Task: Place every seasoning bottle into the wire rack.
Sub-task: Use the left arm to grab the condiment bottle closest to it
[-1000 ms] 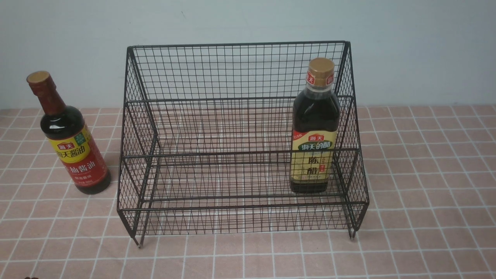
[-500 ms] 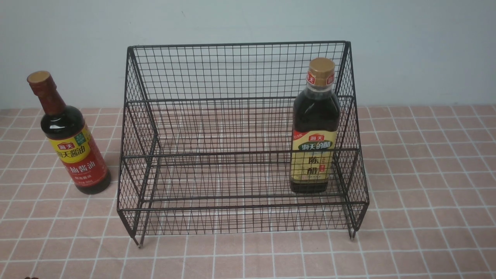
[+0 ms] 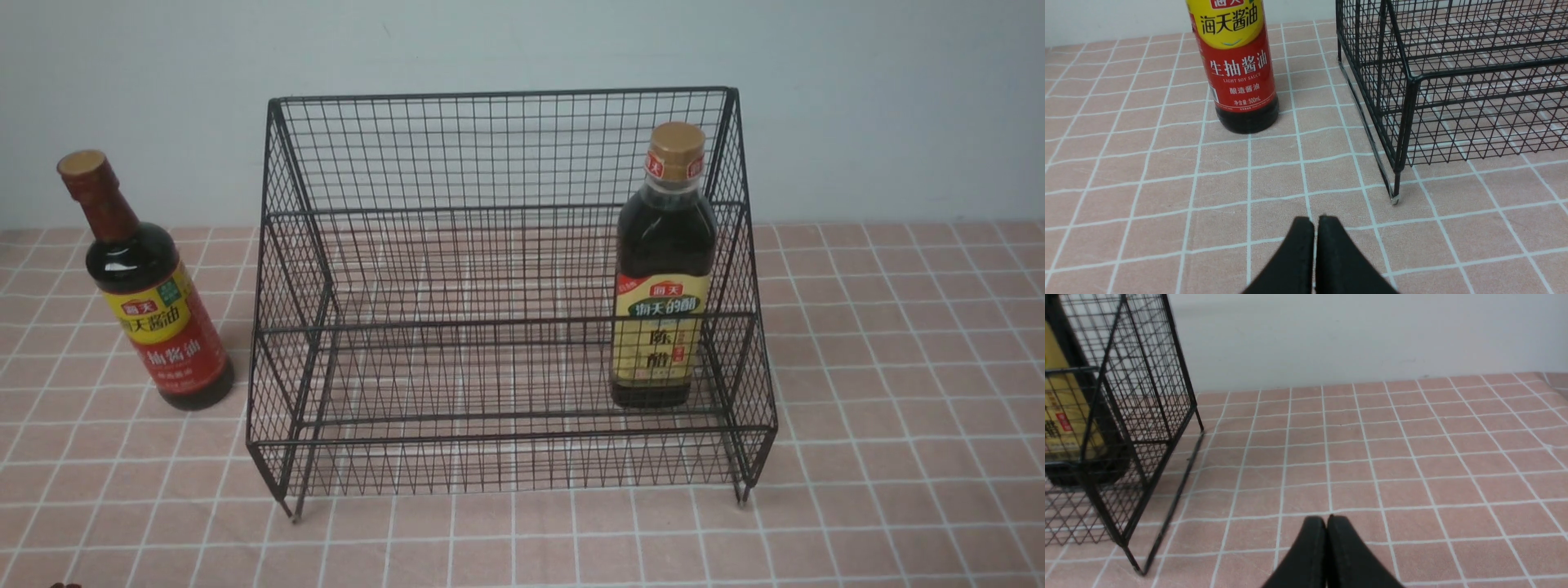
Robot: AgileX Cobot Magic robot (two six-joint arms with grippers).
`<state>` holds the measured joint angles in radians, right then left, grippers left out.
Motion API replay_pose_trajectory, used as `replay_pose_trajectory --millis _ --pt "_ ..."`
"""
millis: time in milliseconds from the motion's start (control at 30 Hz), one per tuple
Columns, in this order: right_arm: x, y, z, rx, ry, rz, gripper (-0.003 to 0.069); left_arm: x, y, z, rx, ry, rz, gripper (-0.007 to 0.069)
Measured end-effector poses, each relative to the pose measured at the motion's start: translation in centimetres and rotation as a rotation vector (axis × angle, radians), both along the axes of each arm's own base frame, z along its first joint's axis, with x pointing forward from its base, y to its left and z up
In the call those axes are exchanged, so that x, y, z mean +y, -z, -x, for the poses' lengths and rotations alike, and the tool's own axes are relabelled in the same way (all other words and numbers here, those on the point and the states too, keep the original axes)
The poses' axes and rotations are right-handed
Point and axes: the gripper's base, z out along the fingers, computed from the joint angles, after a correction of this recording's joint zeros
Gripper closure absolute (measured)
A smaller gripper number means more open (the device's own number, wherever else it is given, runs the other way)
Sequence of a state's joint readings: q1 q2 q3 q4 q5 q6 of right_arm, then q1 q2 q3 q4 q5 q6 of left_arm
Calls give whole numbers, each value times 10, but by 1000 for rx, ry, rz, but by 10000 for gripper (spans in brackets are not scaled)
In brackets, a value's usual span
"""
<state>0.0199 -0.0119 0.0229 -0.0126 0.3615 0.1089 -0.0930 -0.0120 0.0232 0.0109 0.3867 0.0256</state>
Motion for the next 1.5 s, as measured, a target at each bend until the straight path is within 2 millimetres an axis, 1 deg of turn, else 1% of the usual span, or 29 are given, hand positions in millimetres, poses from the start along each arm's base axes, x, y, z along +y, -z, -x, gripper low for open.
replay_pose_trajectory --millis 1500 --pt "1 0 0 2 -17 25 673 0 0 0 0 0 -3 631"
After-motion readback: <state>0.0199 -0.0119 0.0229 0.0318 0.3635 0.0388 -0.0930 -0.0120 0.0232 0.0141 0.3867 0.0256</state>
